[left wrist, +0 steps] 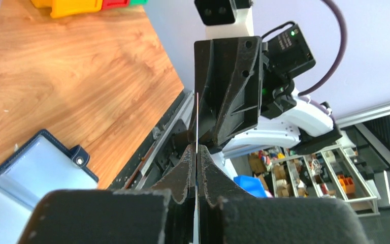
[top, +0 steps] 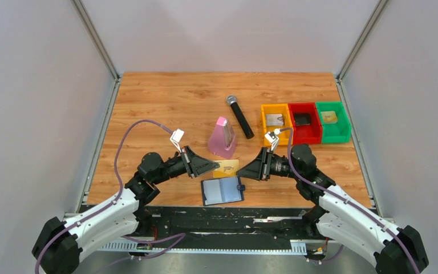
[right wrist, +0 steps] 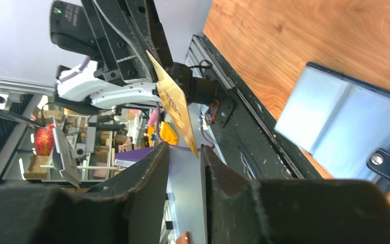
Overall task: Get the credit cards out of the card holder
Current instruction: Place the credit card in the storage box.
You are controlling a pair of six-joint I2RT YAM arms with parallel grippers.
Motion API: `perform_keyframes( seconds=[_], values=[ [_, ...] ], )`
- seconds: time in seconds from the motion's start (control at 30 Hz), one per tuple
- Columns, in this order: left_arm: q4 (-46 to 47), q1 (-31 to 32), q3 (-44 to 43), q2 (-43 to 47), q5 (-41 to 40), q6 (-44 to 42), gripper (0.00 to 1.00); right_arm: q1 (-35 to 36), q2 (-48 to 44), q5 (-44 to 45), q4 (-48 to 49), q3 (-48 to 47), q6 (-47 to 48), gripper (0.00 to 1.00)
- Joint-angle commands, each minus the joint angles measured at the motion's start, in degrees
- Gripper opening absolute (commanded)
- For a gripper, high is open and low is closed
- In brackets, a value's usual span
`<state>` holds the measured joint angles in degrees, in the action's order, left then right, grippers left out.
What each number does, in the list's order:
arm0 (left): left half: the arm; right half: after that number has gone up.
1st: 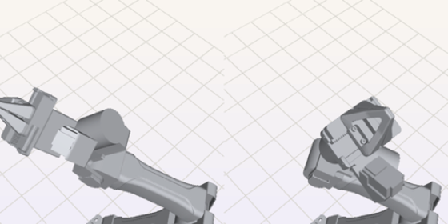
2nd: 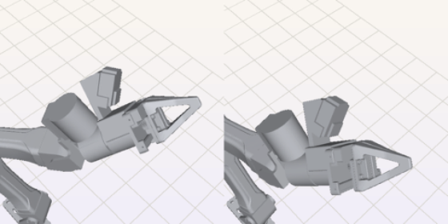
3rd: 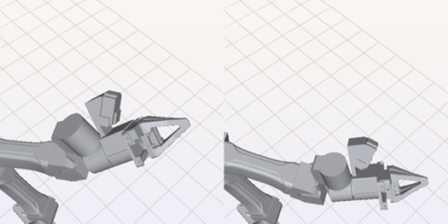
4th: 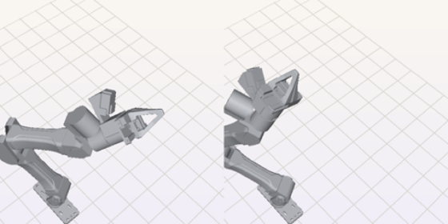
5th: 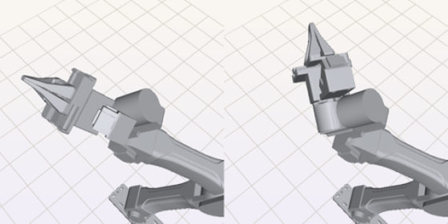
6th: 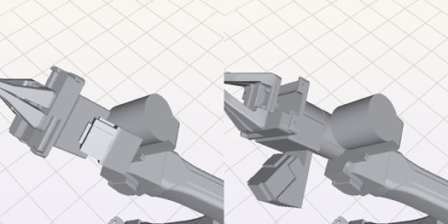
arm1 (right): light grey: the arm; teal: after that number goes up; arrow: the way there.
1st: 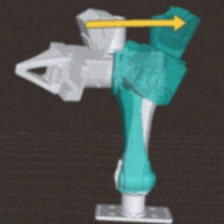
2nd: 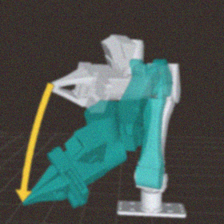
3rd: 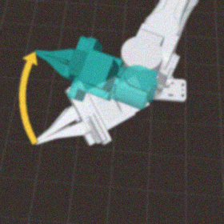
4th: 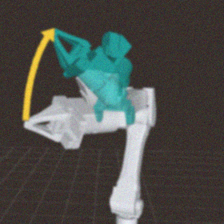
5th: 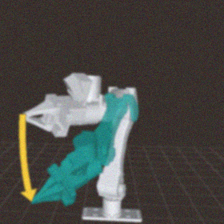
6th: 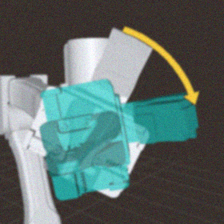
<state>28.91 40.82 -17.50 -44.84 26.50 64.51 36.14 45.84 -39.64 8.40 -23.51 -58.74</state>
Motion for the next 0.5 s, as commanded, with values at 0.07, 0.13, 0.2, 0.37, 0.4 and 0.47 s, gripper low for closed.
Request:
perform_keyframes(
  seconds=[0.07,0.13,0.2,0.37,0.4,0.47],
  values=[
    [5.34,0.14,0.71,1.6,-3.83,2.32,0.0,-0.02,-1.01,2.6,10.24,1.6,-4.88,0.2],
    [5.43,0.17,0.95,1.66,-3.99,2.49,0.0,-0.06,-0.78,2.68,11.66,2.12,-5.65,0.14],
    [5.69,0.17,1.17,1.68,-4.32,2.74,0.0,-0.03,-0.51,2.62,12.96,2.63,-6.46,0.12],
    [6.59,0.19,1.59,1.58,-4.75,3.58,0.0,-0.03,-0.33,2.43,13.83,3.2,-6.34,0.0],
    [6.59,0.21,1.54,1.57,-4.45,3.59,0.0,-0.07,-0.73,2.7,13.66,3.16,-6.06,0.0],
    [6.18,0.19,1.39,1.75,-4.1,3.27,0.07,-0.09,-1.99,4.04,12.29,2.64,-4.98,0.0]
  ],
)
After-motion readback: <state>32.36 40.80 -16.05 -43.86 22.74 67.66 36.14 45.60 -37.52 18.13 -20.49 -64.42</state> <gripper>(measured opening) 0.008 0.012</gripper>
